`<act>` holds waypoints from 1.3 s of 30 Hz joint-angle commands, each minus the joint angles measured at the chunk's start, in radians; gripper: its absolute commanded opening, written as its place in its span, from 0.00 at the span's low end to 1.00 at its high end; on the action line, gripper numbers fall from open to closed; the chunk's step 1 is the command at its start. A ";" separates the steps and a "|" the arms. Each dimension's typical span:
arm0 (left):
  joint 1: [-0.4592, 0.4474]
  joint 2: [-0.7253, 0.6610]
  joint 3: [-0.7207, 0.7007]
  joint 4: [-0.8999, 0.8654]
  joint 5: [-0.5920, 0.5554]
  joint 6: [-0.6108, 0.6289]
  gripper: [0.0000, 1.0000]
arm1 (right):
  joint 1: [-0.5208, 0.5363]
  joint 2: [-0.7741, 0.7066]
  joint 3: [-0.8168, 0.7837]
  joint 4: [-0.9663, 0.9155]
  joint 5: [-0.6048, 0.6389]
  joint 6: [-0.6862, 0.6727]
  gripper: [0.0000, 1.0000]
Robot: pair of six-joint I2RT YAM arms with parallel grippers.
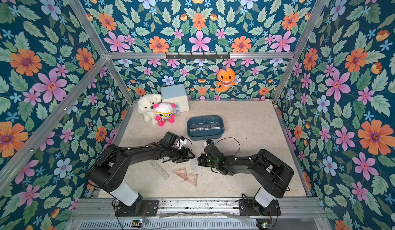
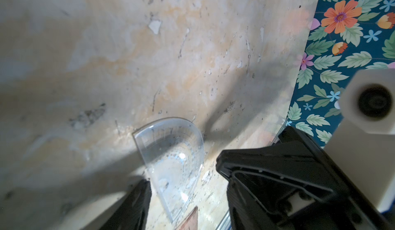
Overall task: Put the scattered rulers into the storage box
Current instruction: Pick up the ruler from the center of the board.
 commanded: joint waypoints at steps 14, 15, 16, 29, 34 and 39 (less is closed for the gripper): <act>0.003 0.047 -0.019 -0.095 -0.167 0.007 0.61 | -0.010 0.070 -0.008 0.053 -0.019 0.010 0.00; 0.004 0.050 -0.020 -0.093 -0.167 0.006 0.62 | -0.010 0.073 -0.009 0.056 -0.022 0.011 0.00; 0.003 0.052 -0.021 -0.092 -0.167 0.006 0.62 | -0.010 0.078 -0.009 0.060 -0.025 0.010 0.00; 0.002 0.084 -0.034 -0.061 -0.157 -0.007 0.59 | -0.025 0.084 -0.041 0.063 -0.034 0.008 0.00; 0.003 0.070 -0.026 -0.083 -0.178 0.000 0.59 | -0.027 0.077 -0.055 0.065 -0.038 0.008 0.00; 0.008 0.048 -0.009 -0.113 -0.210 0.007 0.60 | -0.026 0.079 -0.064 0.074 -0.042 0.010 0.00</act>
